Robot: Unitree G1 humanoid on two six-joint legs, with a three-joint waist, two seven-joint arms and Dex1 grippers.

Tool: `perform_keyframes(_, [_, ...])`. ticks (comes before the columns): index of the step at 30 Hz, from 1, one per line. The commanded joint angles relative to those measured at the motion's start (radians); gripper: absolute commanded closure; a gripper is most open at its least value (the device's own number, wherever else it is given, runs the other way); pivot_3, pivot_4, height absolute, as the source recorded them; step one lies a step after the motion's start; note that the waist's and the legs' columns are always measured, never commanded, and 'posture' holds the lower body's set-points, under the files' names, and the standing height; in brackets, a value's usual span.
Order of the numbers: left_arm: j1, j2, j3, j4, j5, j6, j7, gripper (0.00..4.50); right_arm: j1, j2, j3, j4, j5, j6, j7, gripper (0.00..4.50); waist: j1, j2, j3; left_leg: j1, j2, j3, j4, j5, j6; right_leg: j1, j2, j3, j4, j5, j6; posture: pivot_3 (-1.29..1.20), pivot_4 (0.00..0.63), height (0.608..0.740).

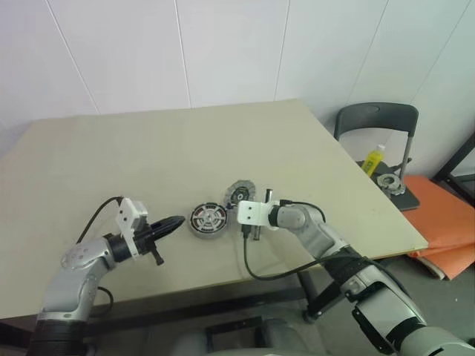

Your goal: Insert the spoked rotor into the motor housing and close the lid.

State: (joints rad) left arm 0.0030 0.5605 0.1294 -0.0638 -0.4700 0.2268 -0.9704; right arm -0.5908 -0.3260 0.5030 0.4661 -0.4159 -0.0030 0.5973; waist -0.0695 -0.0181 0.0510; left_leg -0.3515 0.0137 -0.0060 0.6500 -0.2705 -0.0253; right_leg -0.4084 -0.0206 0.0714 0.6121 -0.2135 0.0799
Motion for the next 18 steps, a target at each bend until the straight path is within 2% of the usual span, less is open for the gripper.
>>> perform_keyframes(1, [-0.025, -0.005, -0.006, -0.030, -0.001, -0.009, 0.005, 4.46, -0.020, 0.064, -0.141, 0.046, 0.104, 0.090, -0.074, 4.50, -0.001, 0.000, 0.000, -0.001, 0.000, 0.000, 0.000, 0.000, 0.000, 0.001, 0.000, 0.000, 0.000, 0.000, 0.000, 0.00, 0.000, 0.740])
perform_keyframes(3, [-0.027, -0.006, -0.006, -0.028, -0.002, -0.007, 0.004, 4.46, -0.026, 0.123, -0.220, 0.022, 0.200, 0.138, -0.075, 4.50, -0.003, 0.000, 0.000, -0.004, 0.000, 0.000, 0.000, 0.002, 0.003, -0.001, 0.001, 0.000, 0.001, 0.000, 0.000, 0.00, 0.000, 0.740])
perform_keyframes(10, [-0.036, -0.009, -0.013, -0.024, -0.003, -0.005, 0.006, 4.46, -0.046, 0.234, -0.366, -0.067, 0.400, 0.191, -0.062, 4.50, -0.004, 0.001, 0.000, -0.007, 0.002, 0.002, -0.007, 0.002, 0.004, -0.007, 0.009, 0.000, 0.003, -0.001, -0.001, 0.00, 0.000, 0.740])
perform_keyframes(18, [-0.036, 0.011, 0.005, -0.017, -0.021, 0.011, -0.004, 4.46, -0.020, 0.282, -0.411, -0.240, 0.644, 0.451, 0.078, 4.50, -0.006, 0.001, 0.001, -0.005, 0.004, 0.001, -0.005, 0.002, 0.004, -0.007, 0.009, 0.000, 0.005, -0.001, -0.002, 0.00, 0.000, 0.740])
